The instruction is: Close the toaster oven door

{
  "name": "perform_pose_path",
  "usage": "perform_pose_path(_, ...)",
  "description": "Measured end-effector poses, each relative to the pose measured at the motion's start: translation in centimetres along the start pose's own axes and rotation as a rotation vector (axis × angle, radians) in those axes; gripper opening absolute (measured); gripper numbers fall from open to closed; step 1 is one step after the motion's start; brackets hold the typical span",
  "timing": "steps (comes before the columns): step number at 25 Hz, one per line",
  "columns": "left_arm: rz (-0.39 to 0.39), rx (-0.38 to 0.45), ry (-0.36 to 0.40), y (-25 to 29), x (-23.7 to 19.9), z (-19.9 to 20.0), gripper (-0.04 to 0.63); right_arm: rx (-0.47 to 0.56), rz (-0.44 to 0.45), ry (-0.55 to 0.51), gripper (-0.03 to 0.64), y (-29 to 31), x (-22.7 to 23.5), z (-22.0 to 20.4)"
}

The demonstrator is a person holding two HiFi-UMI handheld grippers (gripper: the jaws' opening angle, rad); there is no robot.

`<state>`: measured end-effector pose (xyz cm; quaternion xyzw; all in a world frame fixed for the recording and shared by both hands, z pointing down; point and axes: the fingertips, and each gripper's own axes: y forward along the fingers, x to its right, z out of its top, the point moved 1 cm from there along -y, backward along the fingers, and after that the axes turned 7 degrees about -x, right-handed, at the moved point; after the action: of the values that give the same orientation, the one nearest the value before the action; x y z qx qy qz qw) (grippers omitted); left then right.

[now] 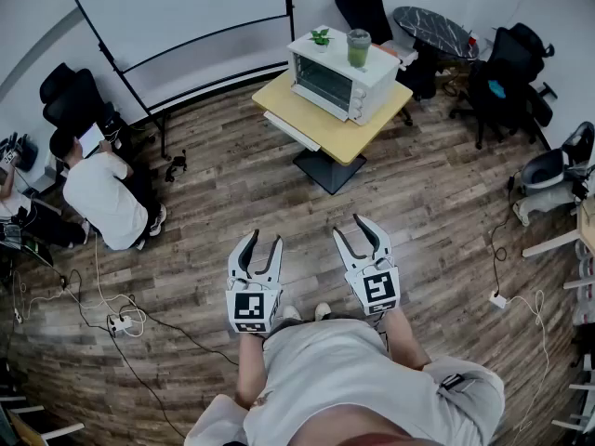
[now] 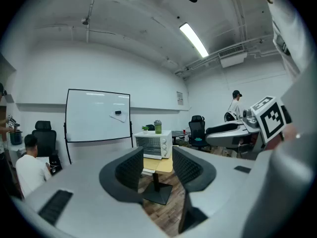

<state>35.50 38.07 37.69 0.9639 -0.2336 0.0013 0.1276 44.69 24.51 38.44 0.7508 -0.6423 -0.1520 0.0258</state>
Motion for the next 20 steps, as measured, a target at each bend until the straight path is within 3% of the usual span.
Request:
perform_pose_path(12, 0.061, 0.005, 0.018, 1.5, 1.6, 0.3, 0.177, 0.012, 0.059, 0.044, 0.236, 0.6, 1.7, -1.1)
perform_pose_path(20, 0.070, 0.000, 0.026, 4.7, -0.7, 0.8, 0.181, -0.006, 0.073, 0.047, 0.236, 4.5, 3.0, -0.9)
